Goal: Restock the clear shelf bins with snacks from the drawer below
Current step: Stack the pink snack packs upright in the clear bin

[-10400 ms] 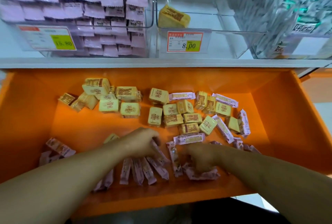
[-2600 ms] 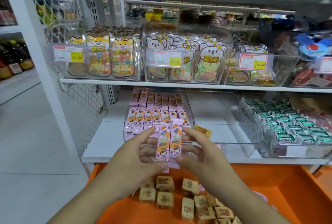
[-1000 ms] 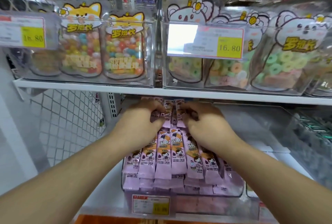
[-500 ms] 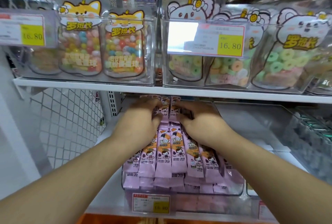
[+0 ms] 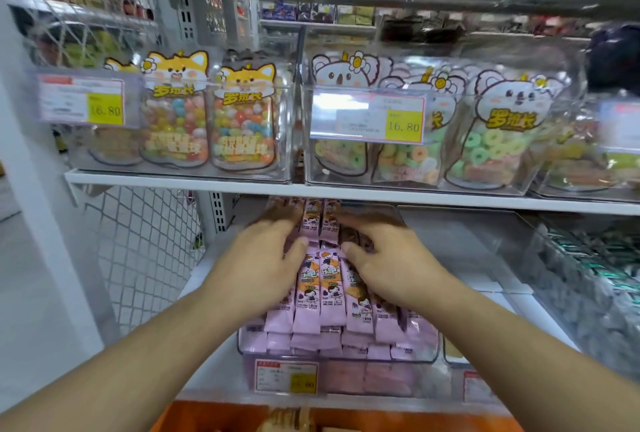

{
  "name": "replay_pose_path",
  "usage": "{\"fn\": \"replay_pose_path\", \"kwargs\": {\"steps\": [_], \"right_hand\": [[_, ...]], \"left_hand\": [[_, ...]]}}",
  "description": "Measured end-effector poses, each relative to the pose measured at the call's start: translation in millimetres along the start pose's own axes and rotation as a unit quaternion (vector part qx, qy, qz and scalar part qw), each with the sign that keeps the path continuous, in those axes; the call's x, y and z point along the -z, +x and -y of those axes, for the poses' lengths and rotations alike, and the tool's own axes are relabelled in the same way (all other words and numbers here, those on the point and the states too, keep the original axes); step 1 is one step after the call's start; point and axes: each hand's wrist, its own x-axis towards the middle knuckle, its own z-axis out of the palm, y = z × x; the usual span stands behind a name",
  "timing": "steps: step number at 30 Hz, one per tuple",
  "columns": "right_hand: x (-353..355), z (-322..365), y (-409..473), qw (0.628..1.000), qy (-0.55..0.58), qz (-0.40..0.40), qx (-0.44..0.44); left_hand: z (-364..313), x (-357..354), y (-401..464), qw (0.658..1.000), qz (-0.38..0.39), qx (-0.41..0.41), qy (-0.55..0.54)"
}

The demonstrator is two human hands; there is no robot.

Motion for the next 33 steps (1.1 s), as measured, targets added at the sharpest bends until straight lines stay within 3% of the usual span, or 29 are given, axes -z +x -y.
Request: {"fn": "replay_pose_path", "kwargs": {"steps": [8,12,17,22,27,33], "right_hand": [[29.0,13.4,-96.3,0.998,-0.011,-0.024,0.064],[43.1,4.9,-164.4,0.998,0.015,-0.023,0.049],[35.0,-38.9,-255.2,0.998,0.017,0.028,-0.052],[5.4,-101.9,-313.9,0.971,-0.025,0.143,-0.193],[-22.0,-164.6,-324.9,0.94,-0.058,0.231,-0.246],[-54.9,-245.0,-317.3,0.908,-0.056,0.259,-0.324]], "left_hand": [[-37.0,8.4,-85.1,0.995,0.014,-0.077,-0.065],[-71.7,5.1,-143.3,0.99,0.032,-0.096,-0.1],[-106.2,-40.5,-207.8,0.981,0.123,-0.098,-0.117],[-118.2,-117.6,-249.4,0.96,0.247,-0.079,-0.109],[-119.0,-189.0,-258.4,0.94,0.318,-0.073,-0.1],[-113.6,-285.3,-253.7,0.91,0.394,-0.097,-0.08]]}}
